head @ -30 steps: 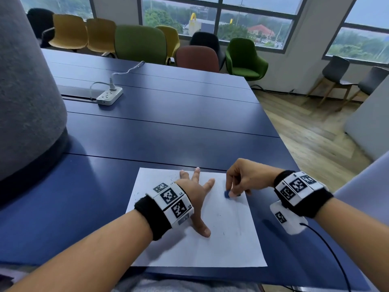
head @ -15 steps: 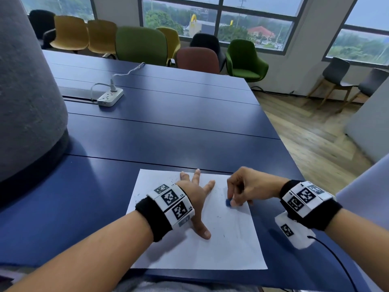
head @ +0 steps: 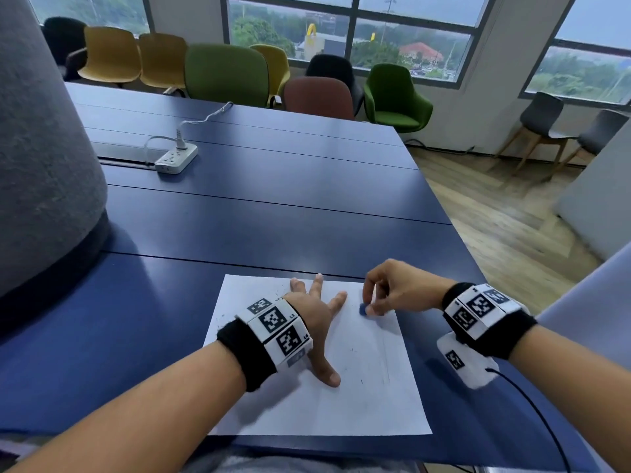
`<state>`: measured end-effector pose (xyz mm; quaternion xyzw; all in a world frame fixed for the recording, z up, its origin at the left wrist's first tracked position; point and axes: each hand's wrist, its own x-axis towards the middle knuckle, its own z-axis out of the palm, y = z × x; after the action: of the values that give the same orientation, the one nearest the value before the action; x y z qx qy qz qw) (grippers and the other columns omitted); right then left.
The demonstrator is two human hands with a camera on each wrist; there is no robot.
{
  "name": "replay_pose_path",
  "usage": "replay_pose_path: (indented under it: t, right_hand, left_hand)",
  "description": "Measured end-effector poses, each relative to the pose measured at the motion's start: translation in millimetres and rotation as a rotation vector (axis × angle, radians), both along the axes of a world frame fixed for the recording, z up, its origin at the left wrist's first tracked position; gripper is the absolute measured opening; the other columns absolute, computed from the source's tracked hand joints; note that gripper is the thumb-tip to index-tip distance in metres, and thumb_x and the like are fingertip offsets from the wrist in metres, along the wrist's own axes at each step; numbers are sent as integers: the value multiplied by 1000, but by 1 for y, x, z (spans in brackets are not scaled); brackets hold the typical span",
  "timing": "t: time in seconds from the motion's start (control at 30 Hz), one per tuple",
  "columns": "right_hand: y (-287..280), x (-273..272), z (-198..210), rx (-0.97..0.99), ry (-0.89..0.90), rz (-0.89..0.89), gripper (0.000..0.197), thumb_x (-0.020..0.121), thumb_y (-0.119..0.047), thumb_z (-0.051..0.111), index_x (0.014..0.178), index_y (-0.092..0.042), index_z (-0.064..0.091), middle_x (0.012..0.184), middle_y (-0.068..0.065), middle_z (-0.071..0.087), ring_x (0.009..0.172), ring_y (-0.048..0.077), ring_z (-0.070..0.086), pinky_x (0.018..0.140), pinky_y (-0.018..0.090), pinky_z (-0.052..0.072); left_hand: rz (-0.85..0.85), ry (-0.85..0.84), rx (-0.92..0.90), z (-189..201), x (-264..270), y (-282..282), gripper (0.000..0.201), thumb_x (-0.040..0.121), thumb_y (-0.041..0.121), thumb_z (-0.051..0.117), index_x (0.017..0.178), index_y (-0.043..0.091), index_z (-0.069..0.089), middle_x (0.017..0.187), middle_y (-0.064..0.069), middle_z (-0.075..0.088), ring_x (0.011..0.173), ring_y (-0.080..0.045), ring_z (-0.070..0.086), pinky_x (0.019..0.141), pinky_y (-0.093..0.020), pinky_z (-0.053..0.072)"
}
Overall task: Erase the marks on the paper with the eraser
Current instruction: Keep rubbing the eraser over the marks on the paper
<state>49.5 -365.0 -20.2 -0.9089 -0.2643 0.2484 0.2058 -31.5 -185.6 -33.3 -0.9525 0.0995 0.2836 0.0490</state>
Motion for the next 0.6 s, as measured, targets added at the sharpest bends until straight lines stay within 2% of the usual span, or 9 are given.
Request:
replay_pose_path:
  t: [0.03, 0.1, 0.2, 0.27, 0.33, 0.4, 0.47, 0.53, 0.6]
  right_hand:
    - [2, 1, 0, 24, -28, -25, 15, 79, -22, 79, 85, -12, 70, 62, -6, 66, 50, -2, 55, 49, 11, 38]
    - [4, -5, 1, 7, 41, 20, 15, 79, -18, 79, 85, -9, 69, 62, -6, 65, 49, -1, 54, 47, 11, 38]
    - [6, -22, 0, -108, 237, 199, 11, 76, -14, 80, 80, -13, 69, 69, -3, 69, 60, 3, 60, 60, 19, 46]
    - [5, -18, 0, -120, 180, 186, 10, 76, -17, 80, 79, -16, 70, 69, -5, 70, 62, 3, 61, 62, 19, 45]
    - [3, -10, 3, -63, 68, 78, 12, 76, -20, 80, 80, -14, 70, 66, -5, 69, 60, 3, 61, 60, 20, 45]
    - [1, -12, 3, -27, 66, 48, 12, 76, -18, 80, 78, -13, 69, 67, -2, 70, 60, 5, 62, 62, 23, 48]
    - [1, -27, 2, -82, 154, 150, 11, 75, -14, 79, 75, -16, 68, 73, 3, 72, 63, 7, 62, 64, 24, 49]
    - [3, -40, 2, -167, 226, 256, 12, 75, -13, 78, 76, -18, 68, 75, 2, 71, 63, 6, 61, 62, 18, 47]
    - [3, -39, 2, -175, 169, 237, 9, 76, -15, 78, 79, -17, 69, 71, -4, 68, 60, 3, 59, 60, 17, 44]
  left_hand:
    - [2, 1, -5, 0, 0, 0, 142, 56, 71, 79, 151, 35, -20, 159, -12, -27, 145, -47, -9, 108, -58, 32]
    - [6, -2, -9, 0, 0, 1, 142, 55, 70, 80, 152, 35, -19, 159, -12, -27, 145, -47, -9, 108, -58, 32]
    - [3, -7, -3, -1, -1, 0, 143, 55, 71, 80, 152, 34, -20, 158, -13, -27, 145, -48, -8, 108, -57, 33]
    - [0, -7, -2, -1, -1, 0, 143, 55, 71, 79, 152, 34, -20, 158, -13, -27, 145, -48, -8, 107, -57, 33]
    - [-1, -11, -3, 0, -1, 0, 143, 55, 71, 79, 152, 35, -19, 159, -12, -26, 145, -47, -7, 107, -57, 34]
    - [-2, -19, -1, 0, -1, 1, 143, 55, 71, 79, 152, 35, -19, 159, -13, -26, 145, -48, -7, 107, -57, 35]
    - [2, -14, -3, 0, -1, 1, 143, 56, 70, 79, 152, 34, -20, 159, -13, -26, 145, -48, -8, 108, -56, 34]
    - [3, -6, 0, 0, -1, 0, 143, 56, 70, 79, 152, 33, -20, 158, -13, -27, 145, -48, -9, 108, -57, 33]
    - [-4, -10, 5, 0, -1, -1, 142, 56, 71, 78, 152, 34, -20, 158, -13, -26, 145, -48, -8, 108, -57, 33]
